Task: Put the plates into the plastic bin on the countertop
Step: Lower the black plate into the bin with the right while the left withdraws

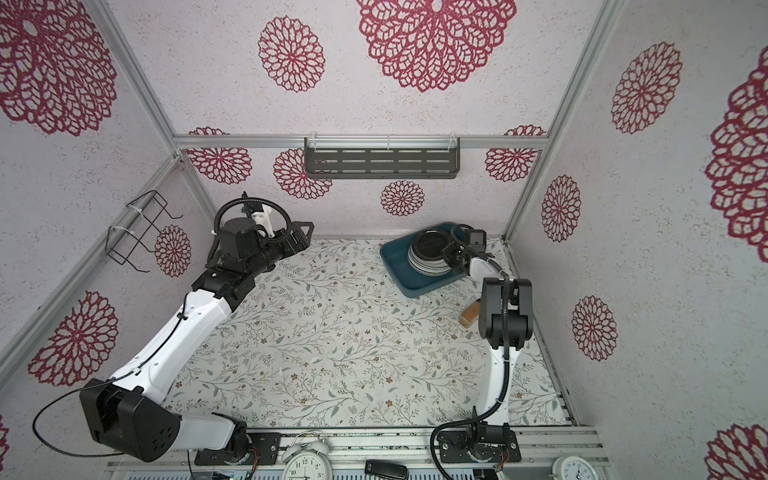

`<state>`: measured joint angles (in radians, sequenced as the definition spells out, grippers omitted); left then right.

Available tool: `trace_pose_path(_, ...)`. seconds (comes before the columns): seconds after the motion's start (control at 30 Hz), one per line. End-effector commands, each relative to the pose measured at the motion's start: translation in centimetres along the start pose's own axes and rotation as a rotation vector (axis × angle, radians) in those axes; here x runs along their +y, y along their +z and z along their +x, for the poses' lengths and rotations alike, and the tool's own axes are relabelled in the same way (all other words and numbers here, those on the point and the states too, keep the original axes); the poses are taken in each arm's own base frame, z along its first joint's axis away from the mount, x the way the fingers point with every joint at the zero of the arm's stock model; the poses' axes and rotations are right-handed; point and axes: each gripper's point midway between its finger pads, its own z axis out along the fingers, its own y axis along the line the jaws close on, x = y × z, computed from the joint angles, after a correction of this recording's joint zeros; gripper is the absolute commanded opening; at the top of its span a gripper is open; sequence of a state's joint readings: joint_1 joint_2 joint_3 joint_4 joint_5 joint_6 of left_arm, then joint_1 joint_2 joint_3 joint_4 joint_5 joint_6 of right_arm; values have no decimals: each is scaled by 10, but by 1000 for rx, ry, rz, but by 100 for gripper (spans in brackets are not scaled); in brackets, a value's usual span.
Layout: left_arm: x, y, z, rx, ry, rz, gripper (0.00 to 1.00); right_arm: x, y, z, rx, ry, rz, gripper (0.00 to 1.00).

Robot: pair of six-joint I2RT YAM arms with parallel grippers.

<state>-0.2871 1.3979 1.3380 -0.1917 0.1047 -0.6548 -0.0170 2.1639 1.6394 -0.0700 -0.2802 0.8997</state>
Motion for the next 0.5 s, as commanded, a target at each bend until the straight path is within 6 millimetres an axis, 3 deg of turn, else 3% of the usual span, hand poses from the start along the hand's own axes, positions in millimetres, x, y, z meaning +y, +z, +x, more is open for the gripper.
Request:
trace_pose_path(0.0, 2, -1, -11, -42, 7, -2, 97, 12, -5, -13, -31, -6, -3, 0)
trace_pose_path(0.23, 9, 4, -13, -38, -11, 0, 97, -6, -3, -6, -8, 10, 63, 0)
trace_pose_path(0.47, 9, 11, -13, -25, -21, 16, 97, -6, -4, -5, 0, 10, 64, 6)
